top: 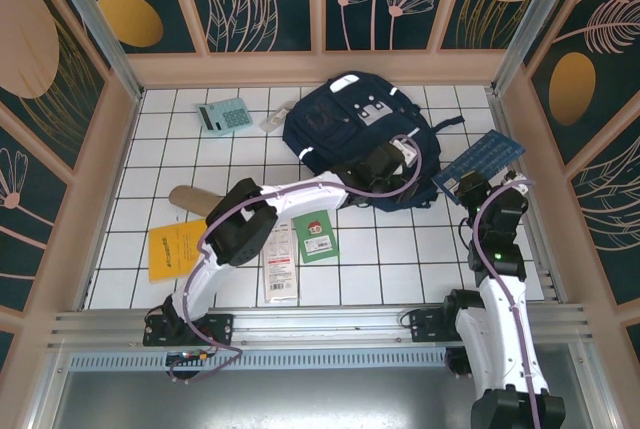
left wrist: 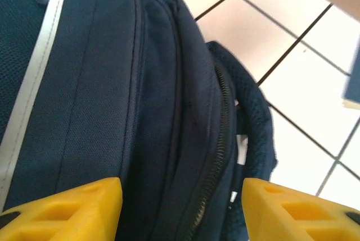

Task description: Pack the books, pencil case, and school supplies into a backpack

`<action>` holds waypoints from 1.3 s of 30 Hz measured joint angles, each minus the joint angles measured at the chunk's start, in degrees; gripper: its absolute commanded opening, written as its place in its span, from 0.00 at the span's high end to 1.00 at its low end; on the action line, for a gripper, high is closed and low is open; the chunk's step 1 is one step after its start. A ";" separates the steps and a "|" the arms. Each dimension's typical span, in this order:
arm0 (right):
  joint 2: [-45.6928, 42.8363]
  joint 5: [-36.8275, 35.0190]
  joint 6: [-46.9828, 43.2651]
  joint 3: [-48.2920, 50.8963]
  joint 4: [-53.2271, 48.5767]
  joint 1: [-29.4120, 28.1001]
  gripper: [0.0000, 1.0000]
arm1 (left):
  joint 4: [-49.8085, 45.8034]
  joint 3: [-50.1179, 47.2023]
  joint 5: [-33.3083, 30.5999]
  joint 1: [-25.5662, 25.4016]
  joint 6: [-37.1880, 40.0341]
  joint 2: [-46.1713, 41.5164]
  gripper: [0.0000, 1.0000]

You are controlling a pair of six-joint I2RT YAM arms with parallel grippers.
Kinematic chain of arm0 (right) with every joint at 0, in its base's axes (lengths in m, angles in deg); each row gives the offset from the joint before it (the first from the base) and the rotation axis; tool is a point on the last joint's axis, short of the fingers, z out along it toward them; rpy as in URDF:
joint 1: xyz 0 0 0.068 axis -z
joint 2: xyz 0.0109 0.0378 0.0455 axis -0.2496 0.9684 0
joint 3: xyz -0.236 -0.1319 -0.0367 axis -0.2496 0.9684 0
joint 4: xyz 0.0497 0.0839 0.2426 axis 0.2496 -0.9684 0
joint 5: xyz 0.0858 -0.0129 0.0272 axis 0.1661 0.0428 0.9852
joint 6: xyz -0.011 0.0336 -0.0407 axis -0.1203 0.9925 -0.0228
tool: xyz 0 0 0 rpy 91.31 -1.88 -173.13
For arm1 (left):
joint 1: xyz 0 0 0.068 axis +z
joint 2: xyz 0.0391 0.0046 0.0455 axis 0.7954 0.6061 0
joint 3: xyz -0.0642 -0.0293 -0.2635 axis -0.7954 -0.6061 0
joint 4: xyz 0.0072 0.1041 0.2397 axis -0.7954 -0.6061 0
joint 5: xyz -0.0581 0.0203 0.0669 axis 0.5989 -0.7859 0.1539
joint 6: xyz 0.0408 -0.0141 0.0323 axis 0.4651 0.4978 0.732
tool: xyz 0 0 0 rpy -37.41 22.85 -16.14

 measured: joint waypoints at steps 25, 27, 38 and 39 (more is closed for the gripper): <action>2.36 11.54 2.38 3.30 5.05 0.66 1.00 | -3.23 5.29 -16.55 -0.20 0.72 -4.15 1.00; 4.42 13.64 3.91 4.15 7.91 0.63 1.00 | -2.60 5.35 -18.82 -0.09 0.44 -6.56 1.00; 21.55 17.20 13.20 7.34 28.50 -7.78 1.00 | -2.34 7.82 -23.87 0.72 0.09 -8.15 1.00; 23.98 17.20 13.90 7.28 30.86 -8.48 1.00 | -2.38 7.87 -23.87 0.72 0.09 -8.15 1.00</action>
